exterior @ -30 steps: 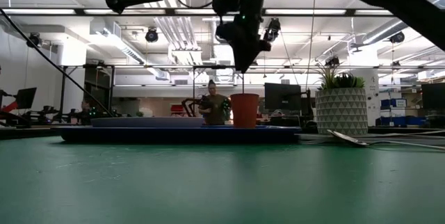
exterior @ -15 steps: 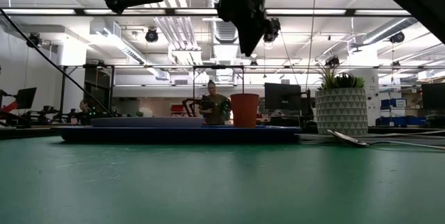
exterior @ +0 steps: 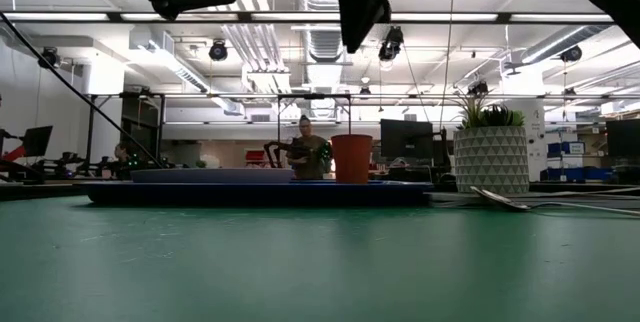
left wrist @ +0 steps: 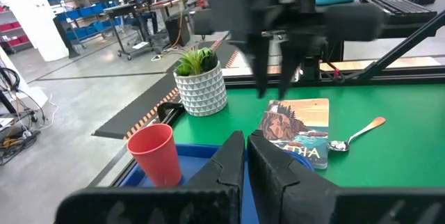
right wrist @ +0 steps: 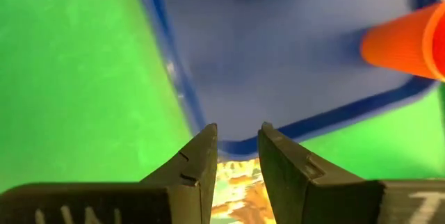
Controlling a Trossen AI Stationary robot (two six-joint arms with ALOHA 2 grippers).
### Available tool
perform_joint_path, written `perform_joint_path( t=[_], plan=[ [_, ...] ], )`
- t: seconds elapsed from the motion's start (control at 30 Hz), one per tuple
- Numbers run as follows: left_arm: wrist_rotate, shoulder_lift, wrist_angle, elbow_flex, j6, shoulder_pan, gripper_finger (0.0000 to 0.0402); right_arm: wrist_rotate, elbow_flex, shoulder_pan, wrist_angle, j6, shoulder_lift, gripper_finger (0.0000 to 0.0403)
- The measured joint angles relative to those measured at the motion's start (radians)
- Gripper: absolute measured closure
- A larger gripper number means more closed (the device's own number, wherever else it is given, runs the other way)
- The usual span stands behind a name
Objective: Pick and place plate/cup/fork/spoon on tray
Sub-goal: Put the orange spoon on the blue serving tray to the right of the white plate
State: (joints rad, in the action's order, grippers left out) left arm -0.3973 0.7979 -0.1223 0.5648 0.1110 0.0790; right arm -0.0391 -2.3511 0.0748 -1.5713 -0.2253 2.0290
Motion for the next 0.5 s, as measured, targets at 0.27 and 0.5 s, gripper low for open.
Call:
perform_joint_path(
  t=[0.27,0.5],
  plan=[
    [0.000,0.000,0.002,0.000,-0.001,0.000,0.0401,0.051,0.013,-0.128,0.000,-0.003,0.000,0.0310],
    [0.000,0.000,0.006,0.000,-0.003,0.000,0.0401,0.051,0.075,-0.233,0.000,-0.064,-0.002,0.0310]
  ],
)
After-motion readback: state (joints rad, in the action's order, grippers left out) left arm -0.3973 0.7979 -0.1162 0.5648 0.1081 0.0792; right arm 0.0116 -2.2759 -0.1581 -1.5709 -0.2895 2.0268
